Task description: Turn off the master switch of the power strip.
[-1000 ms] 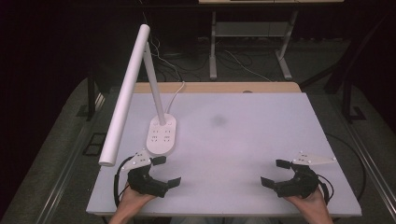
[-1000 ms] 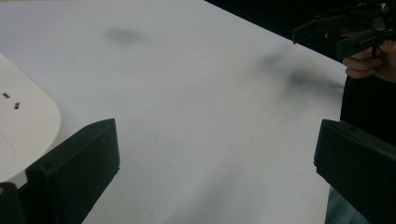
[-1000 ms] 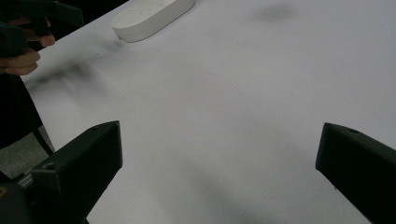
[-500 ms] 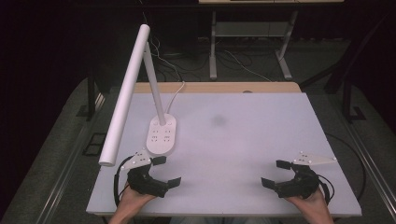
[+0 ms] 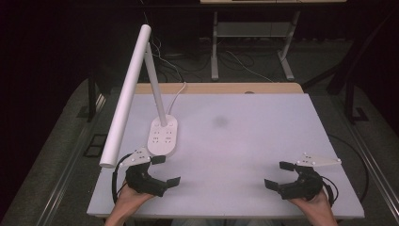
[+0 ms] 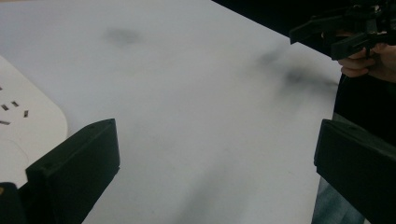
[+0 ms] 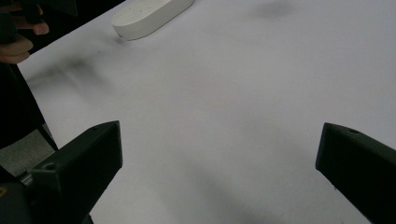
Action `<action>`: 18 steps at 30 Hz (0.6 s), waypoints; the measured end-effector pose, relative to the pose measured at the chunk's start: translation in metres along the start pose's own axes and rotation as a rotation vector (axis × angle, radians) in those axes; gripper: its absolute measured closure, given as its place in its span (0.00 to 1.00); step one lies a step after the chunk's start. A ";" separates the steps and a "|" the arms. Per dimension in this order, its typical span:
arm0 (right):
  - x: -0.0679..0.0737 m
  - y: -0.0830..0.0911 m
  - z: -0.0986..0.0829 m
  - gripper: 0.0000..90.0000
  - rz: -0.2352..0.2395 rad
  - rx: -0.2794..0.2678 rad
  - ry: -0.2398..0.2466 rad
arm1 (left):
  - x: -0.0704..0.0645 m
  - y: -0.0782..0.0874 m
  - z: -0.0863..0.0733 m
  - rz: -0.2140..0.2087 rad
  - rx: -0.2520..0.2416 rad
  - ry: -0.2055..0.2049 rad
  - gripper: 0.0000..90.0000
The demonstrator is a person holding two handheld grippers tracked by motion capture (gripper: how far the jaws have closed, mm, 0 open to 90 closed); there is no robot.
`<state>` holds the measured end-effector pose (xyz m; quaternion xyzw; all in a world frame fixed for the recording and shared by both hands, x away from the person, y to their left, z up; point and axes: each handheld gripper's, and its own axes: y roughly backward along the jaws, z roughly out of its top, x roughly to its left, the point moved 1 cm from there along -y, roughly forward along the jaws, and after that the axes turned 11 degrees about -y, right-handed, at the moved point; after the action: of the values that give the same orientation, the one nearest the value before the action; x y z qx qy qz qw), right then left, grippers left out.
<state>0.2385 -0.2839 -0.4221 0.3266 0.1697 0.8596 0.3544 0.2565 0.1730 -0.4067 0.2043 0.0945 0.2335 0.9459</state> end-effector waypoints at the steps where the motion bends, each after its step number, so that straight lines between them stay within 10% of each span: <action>1: 0.000 0.000 0.000 0.00 -0.001 0.001 0.000 | 0.000 0.000 0.001 -0.001 0.003 0.001 0.00; 18: -0.002 0.001 0.000 0.00 -0.010 0.004 -0.011 | 0.011 0.006 0.019 -0.020 0.040 -0.014 0.00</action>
<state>0.2389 -0.2857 -0.4222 0.3311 0.1711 0.8557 0.3589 0.2691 0.1764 -0.3876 0.2236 0.0947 0.2205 0.9447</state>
